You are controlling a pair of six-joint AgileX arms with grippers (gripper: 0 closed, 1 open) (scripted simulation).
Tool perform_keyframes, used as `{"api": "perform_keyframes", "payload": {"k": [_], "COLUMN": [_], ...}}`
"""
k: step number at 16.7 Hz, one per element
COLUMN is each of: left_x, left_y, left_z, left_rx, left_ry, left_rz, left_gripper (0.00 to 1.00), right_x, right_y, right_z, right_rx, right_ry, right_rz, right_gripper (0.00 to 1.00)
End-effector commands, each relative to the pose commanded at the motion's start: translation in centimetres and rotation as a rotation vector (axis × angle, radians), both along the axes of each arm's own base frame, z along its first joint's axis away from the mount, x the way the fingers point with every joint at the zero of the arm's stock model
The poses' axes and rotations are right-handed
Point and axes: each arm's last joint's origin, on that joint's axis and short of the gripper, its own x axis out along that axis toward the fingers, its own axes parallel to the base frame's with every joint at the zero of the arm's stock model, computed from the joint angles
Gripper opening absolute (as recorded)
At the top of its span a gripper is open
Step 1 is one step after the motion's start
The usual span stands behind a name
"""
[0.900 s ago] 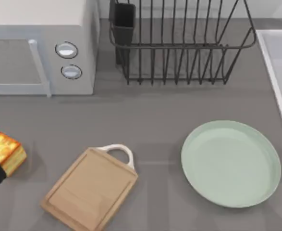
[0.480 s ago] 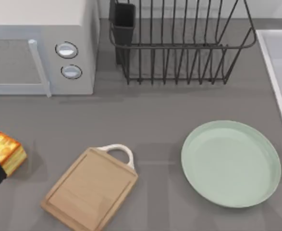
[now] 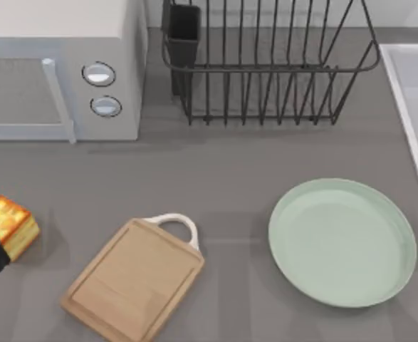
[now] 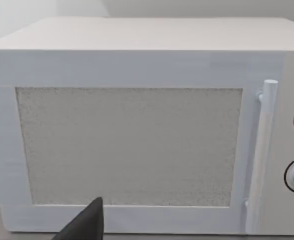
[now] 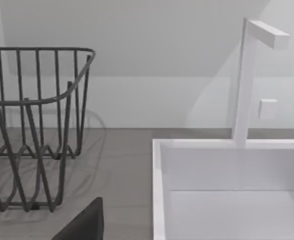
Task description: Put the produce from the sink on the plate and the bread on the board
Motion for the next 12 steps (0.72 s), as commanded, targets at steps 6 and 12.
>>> {"api": "perform_keyframes", "payload": {"k": [6, 12], "left_x": [0.0, 0.0], "left_y": [0.0, 0.0], "left_z": [0.0, 0.0], "left_rx": [0.0, 0.0], "left_ry": [0.0, 0.0], "left_rz": [0.0, 0.0], "left_gripper": [1.0, 1.0], "right_x": [0.0, 0.0], "right_y": [0.0, -0.1], "right_z": [0.0, 1.2], "right_rx": [0.0, -0.008], "right_ry": [0.0, 0.041], "right_rz": [0.0, -0.009], "right_gripper": [1.0, 1.0]}}
